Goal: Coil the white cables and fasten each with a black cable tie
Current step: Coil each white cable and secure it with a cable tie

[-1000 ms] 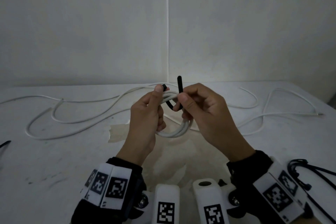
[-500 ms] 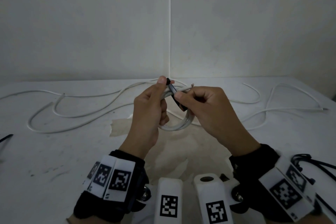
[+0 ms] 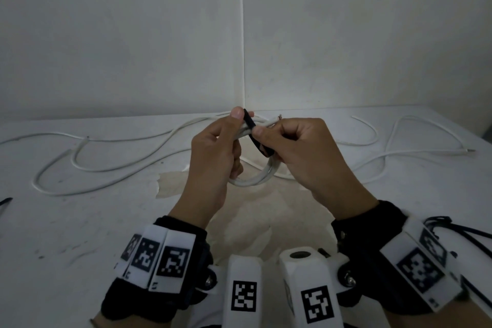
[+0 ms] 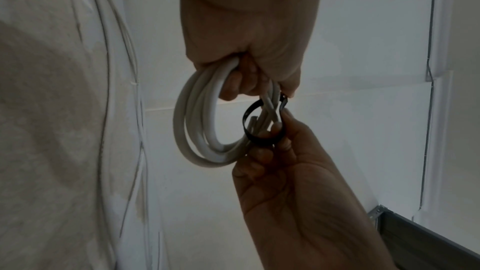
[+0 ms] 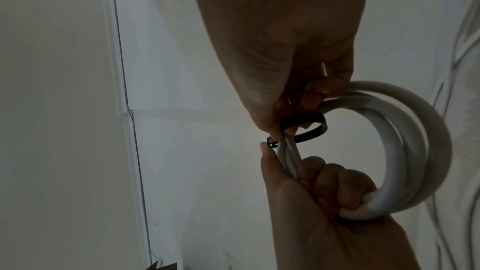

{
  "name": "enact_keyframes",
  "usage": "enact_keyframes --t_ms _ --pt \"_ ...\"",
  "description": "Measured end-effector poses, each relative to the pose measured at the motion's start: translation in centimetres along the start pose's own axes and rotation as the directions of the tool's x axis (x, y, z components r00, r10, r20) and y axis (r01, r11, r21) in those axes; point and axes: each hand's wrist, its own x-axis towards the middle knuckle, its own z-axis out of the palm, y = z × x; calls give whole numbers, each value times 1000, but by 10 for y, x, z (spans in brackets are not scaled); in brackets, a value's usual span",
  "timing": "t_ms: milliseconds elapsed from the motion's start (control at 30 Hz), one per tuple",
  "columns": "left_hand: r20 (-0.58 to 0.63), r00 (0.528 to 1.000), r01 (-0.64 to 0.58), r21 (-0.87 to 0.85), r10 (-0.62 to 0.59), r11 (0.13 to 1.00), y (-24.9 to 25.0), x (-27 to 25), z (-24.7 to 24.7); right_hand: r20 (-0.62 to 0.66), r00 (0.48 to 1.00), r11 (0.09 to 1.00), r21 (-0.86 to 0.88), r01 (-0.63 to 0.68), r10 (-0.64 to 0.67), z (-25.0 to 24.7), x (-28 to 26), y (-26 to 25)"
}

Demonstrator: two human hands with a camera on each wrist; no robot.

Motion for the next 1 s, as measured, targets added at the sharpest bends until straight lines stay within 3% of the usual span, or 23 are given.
enact_keyframes --t_ms 267,400,500,667,867,1000 --pt "-7 1000 -28 15 28 999 -1 -2 3 -19 1000 999 48 10 -9 3 -3 -7" --pt "1 999 -44 86 44 995 -4 -5 9 -116 992 999 -21 48 -50 6 -4 -4" --pt "-21 998 -60 103 62 993 -2 -3 5 -45 998 997 -52 49 -51 3 -4 -5" --pt "-86 996 -29 -20 27 999 2 0 -1 114 991 991 -111 79 -66 1 -5 -6" --pt "-82 996 -29 -28 26 999 2 -2 3 119 989 985 -141 103 -86 -1 -5 -8" --pt "-87 995 -46 -20 44 999 -2 -4 6 33 990 986 -93 140 -137 3 -7 -11"
